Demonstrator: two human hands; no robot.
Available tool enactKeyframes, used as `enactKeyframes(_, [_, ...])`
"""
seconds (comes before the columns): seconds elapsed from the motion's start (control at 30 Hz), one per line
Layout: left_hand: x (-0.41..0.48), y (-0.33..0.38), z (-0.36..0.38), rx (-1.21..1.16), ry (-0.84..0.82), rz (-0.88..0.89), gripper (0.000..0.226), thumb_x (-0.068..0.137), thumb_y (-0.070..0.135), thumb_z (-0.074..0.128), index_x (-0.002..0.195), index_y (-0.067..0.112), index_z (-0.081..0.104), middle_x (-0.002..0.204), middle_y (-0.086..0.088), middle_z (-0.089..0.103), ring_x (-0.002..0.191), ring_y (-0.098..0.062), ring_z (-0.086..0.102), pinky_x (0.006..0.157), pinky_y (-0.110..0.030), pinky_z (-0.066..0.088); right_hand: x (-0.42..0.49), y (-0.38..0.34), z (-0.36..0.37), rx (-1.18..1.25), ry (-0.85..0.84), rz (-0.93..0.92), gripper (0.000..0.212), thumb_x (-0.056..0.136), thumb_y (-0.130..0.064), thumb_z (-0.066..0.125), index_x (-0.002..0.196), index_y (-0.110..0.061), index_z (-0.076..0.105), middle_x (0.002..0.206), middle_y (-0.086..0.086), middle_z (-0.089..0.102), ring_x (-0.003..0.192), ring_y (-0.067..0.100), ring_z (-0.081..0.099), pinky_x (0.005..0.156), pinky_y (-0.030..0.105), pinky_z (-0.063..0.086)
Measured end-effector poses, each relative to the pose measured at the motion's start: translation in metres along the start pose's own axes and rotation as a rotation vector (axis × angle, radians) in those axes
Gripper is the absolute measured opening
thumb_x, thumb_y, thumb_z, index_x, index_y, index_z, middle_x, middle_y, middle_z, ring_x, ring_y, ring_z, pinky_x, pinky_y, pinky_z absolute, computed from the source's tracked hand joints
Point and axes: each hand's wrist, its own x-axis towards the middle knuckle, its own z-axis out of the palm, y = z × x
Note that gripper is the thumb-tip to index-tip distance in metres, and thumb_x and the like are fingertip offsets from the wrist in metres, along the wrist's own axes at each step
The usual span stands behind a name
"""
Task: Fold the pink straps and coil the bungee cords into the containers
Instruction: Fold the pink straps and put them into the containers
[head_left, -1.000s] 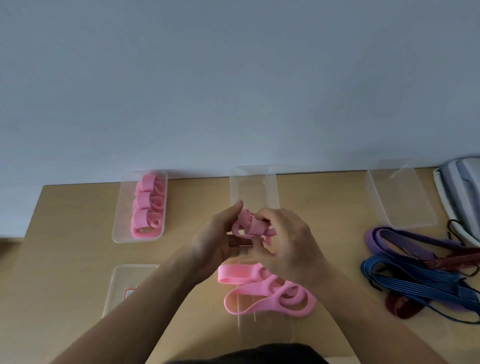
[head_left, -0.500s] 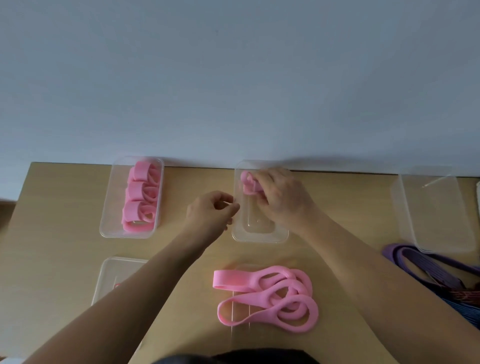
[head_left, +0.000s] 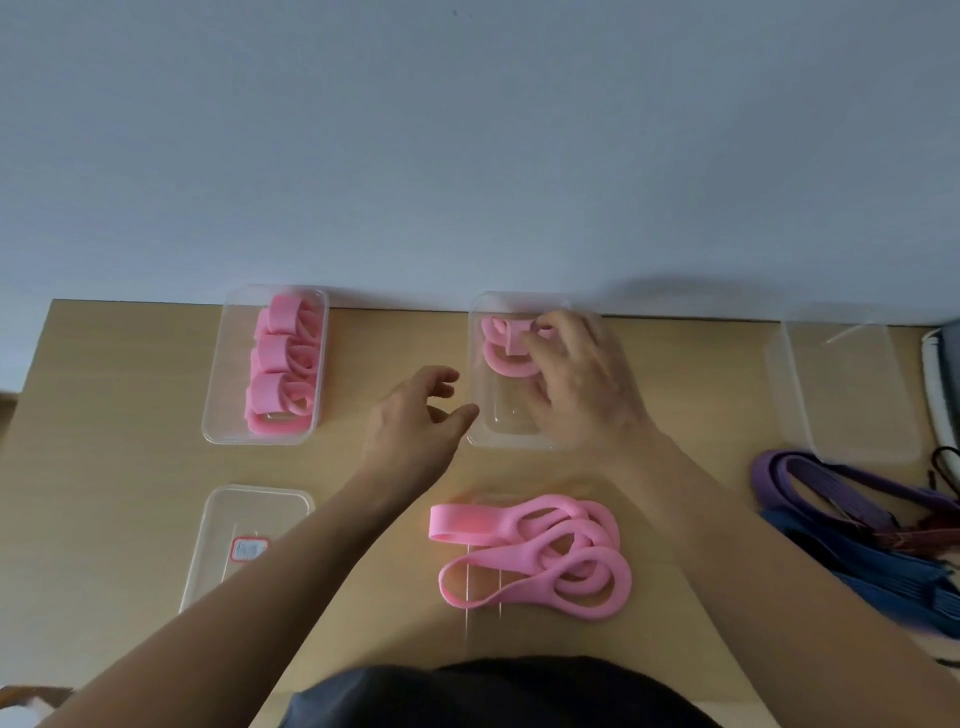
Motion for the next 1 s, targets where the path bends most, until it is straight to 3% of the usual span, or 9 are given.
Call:
enactKeyframes(0.13, [-0.029, -0.02, -0.003, 0.02, 0.047, 0.095, 0.036, 0.091, 0.023, 0.076, 0.126, 0.023, 0.066, 0.116, 0.007, 0.067, 0.093, -0.008, 0.067, 0.084, -0.038, 0.058, -0.071, -0.002, -0.003, 0.063, 0.046, 0.158, 0.03, 0.078, -0.014, 0.076, 0.105, -0.004, 0.069, 0.103, 0.014, 0.062, 0.093, 0.034, 0.058, 0.08, 0.044, 0.053])
enactKeyframes(0.23, [-0.05, -0.035, -0.002, 0.123, 0.066, 0.227, 0.037, 0.09, 0.015, 0.076, 0.127, 0.017, 0.068, 0.121, 0.0, 0.068, 0.096, -0.015, 0.064, 0.08, -0.032, 0.054, -0.132, -0.009, -0.002, 0.18, -0.134, 0.258, 0.053, 0.079, -0.029, 0.078, 0.125, -0.01, 0.06, 0.113, 0.008, 0.06, 0.101, 0.025, 0.057, 0.086, 0.039, 0.053])
enactKeyframes(0.37, [-0.072, -0.049, -0.002, 0.295, 0.061, 0.419, 0.036, 0.086, 0.009, 0.08, 0.121, 0.01, 0.07, 0.121, -0.006, 0.069, 0.107, -0.031, 0.066, 0.089, -0.034, 0.048, -0.187, -0.027, 0.001, 0.171, -0.303, 0.471, 0.066, 0.081, -0.042, 0.07, 0.139, -0.027, 0.043, 0.118, -0.001, 0.056, 0.103, 0.021, 0.054, 0.085, 0.03, 0.045])
enactKeyframes(0.5, [-0.087, -0.055, -0.006, 0.36, 0.031, 0.567, 0.035, 0.083, 0.007, 0.083, 0.117, 0.008, 0.073, 0.118, -0.009, 0.07, 0.108, -0.032, 0.067, 0.09, -0.031, 0.046, -0.203, -0.042, -0.001, 0.07, -0.385, 0.647, 0.059, 0.091, -0.029, 0.058, 0.146, -0.022, 0.036, 0.118, 0.003, 0.058, 0.102, 0.023, 0.054, 0.079, 0.032, 0.041])
enactKeyframes(0.7, [-0.104, -0.049, -0.019, 0.545, -0.137, 0.854, 0.047, 0.079, 0.025, 0.086, 0.12, 0.007, 0.072, 0.12, -0.014, 0.07, 0.107, -0.041, 0.067, 0.085, -0.051, 0.058, -0.189, -0.079, -0.038, 0.271, -0.094, 0.569, 0.031, 0.087, -0.009, 0.062, 0.117, -0.018, 0.064, 0.104, -0.003, 0.057, 0.083, 0.014, 0.052, 0.07, 0.023, 0.037])
enactKeyframes(0.77, [-0.113, -0.043, -0.026, 0.562, -0.192, 0.94, 0.057, 0.083, 0.039, 0.079, 0.13, 0.009, 0.067, 0.127, -0.012, 0.068, 0.115, -0.038, 0.065, 0.093, -0.05, 0.056, -0.179, -0.096, -0.057, 0.312, -0.009, 0.472, 0.023, 0.088, -0.009, 0.064, 0.109, -0.017, 0.069, 0.097, -0.007, 0.054, 0.079, 0.009, 0.05, 0.068, 0.012, 0.035])
enactKeyframes(0.83, [-0.125, -0.034, -0.033, 0.548, -0.178, 1.004, 0.067, 0.085, 0.052, 0.072, 0.136, 0.01, 0.063, 0.129, -0.009, 0.07, 0.118, -0.034, 0.064, 0.095, -0.048, 0.055, -0.169, -0.114, -0.078, 0.328, 0.076, 0.395, 0.019, 0.089, -0.01, 0.066, 0.106, -0.017, 0.071, 0.093, -0.007, 0.059, 0.079, 0.008, 0.051, 0.069, 0.01, 0.036])
enactKeyframes(0.93, [-0.14, -0.022, -0.042, 0.398, -0.067, 1.008, 0.063, 0.083, 0.048, 0.075, 0.13, 0.006, 0.067, 0.111, -0.008, 0.077, 0.099, -0.034, 0.072, 0.08, -0.041, 0.057, -0.16, -0.141, -0.113, 0.342, 0.19, 0.3, 0.023, 0.089, -0.004, 0.065, 0.105, -0.019, 0.073, 0.087, -0.014, 0.063, 0.076, 0.0, 0.054, 0.069, 0.015, 0.039])
enactKeyframes(1.0, [-0.149, -0.011, -0.048, 0.273, -0.007, 0.944, 0.057, 0.086, 0.043, 0.077, 0.132, 0.011, 0.065, 0.113, -0.004, 0.077, 0.1, -0.029, 0.072, 0.08, -0.037, 0.053, -0.157, -0.156, -0.135, 0.365, 0.269, 0.26, 0.03, 0.09, 0.0, 0.063, 0.11, -0.02, 0.075, 0.09, -0.015, 0.067, 0.08, -0.001, 0.06, 0.07, 0.012, 0.043])
